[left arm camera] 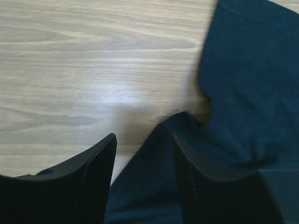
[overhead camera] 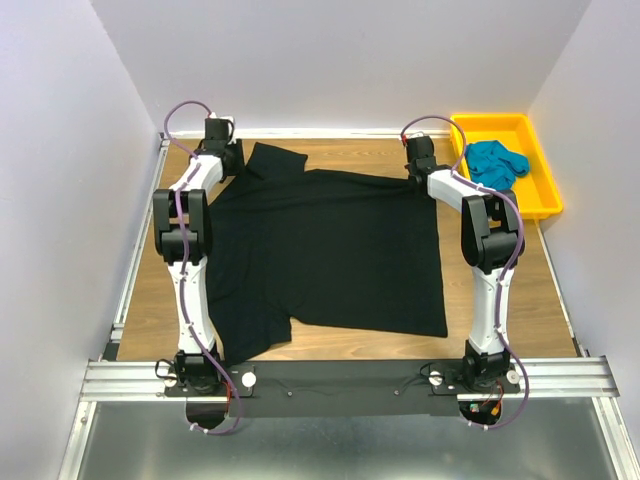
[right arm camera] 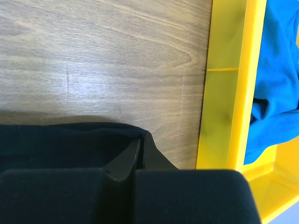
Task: Fold and stack the t-shirts
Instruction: Flatten the tshirt out
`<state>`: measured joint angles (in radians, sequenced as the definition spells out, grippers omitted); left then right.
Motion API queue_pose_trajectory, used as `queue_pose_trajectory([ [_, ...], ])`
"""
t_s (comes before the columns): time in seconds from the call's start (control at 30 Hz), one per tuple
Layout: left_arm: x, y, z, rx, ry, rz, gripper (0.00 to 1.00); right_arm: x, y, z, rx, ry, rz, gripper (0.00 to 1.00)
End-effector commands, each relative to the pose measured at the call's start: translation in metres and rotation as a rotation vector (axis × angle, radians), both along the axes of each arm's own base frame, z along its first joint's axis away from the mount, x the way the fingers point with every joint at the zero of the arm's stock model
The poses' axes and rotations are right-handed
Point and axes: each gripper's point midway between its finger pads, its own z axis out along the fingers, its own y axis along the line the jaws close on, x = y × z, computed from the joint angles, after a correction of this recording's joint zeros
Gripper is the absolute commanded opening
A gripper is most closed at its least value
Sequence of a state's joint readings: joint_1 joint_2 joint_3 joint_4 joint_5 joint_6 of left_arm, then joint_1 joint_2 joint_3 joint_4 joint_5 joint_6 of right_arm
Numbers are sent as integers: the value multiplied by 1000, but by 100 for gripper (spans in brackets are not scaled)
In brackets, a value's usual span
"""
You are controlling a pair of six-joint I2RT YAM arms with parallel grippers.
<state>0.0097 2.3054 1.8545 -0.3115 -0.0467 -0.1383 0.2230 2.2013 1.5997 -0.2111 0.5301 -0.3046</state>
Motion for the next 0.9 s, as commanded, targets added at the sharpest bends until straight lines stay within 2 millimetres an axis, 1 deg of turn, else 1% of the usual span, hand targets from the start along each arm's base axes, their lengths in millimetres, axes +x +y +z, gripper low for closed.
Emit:
queue_pose_trajectory([
  [0.0, 4, -4, -3, 12, 25, -21, 60, 2, -4, -7, -6, 10, -13, 1],
  [0.07, 5, -3, -8, 10, 34, -14, 60, 0, -4, -10, -8, 19, -11, 1],
  [0.1, 5, -18, -11, 15, 39, -35, 59, -1, -5, -10, -9, 20, -12, 1],
  [0.13, 5, -19, -16, 16, 48, -33, 59, -2, -5, -11, -11, 24, -9, 0],
  [0.17, 8, -20, -14, 16, 42, -30, 59, -3, -5, -13, -13, 28, -10, 1],
  [0.23, 6, -20, -21, 23, 61, -24, 59, -4, -5, -12, -11, 29, -8, 0],
  [0.37, 9, -25, -24, 26, 66, -34, 57, -5, -5, -13, -9, 30, -8, 0],
  [0.47, 7, -32, -29, 26, 79, -43, 57, -5, -6, -11, -11, 28, -10, 1],
  [0.57, 3, -30, -36, 33, 111, -27, 52, -6, -6, -11, -10, 28, -13, 0],
  [0.67, 0, -27, -42, 43, 132, -13, 42, -7, -7, -12, -13, 31, -15, 1],
  [0.7, -2, -26, -43, 46, 140, -6, 32, -8, -7, -11, -15, 30, -17, 1],
  [0.77, -3, -24, -46, 52, 148, 3, 15, -8, -7, -12, -15, 31, -15, 1],
  [0.8, -4, -23, -48, 52, 150, 9, 4, -9, -8, -12, -18, 32, -17, 1],
  [0.83, -3, -21, -47, 61, 149, 15, 0, -8, -7, -13, -18, 34, -15, 0],
  [0.87, -1, -17, -44, 65, 138, 24, 0, -7, -8, -12, -22, 33, -14, 0],
])
